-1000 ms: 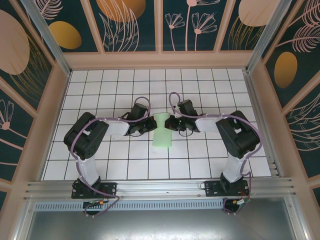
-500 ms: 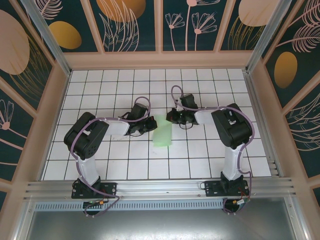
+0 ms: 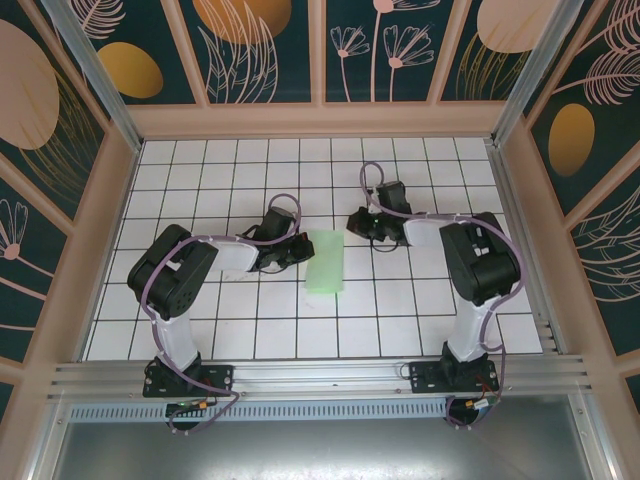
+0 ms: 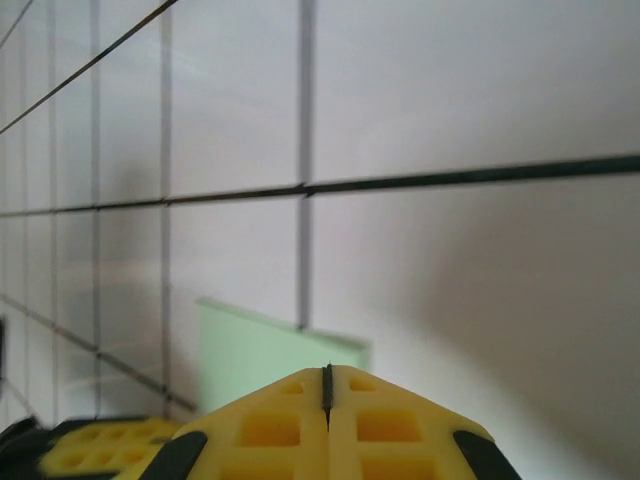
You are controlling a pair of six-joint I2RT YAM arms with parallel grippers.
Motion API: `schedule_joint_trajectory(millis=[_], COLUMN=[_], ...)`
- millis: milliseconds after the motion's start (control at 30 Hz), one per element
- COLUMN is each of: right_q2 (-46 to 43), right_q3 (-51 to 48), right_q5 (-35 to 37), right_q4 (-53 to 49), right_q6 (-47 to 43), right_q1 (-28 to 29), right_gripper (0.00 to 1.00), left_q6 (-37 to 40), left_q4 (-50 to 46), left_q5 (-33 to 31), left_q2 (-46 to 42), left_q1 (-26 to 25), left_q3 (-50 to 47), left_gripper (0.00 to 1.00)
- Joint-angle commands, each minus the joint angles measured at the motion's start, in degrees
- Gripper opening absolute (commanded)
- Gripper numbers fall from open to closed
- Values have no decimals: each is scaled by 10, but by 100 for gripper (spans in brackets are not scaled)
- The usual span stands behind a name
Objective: Fold a paper plane with a square sheet of paper (pick it up from the middle)
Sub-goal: Fold the square sheet of paper in half at the center of the table.
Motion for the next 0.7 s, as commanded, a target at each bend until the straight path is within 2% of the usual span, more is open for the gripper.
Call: schedule_joint_trajectory(millis=[0, 167, 300, 500, 667], right_q2=[-24, -11, 6, 6, -38], right_q3=[-23, -42, -57, -79, -75], right_q5=[-3, 4, 12, 35, 56], right_q4=[4, 12, 18, 11, -20], right_q6=[20, 68, 81, 68, 40], right_q1=[46, 88, 92, 56, 24], right_gripper=[0, 0, 0, 0, 0], left_q6=[13, 11, 9, 9, 8], left_q4=[-128, -126, -126, -129, -128], left_q5=[-84, -86, -87, -92, -91], left_q2=[74, 74, 75, 74, 74], left_q1=[4, 4, 4, 3, 4], left_q3=[-40, -41, -43, -45, -47], left_gripper=[0, 0, 0, 0, 0])
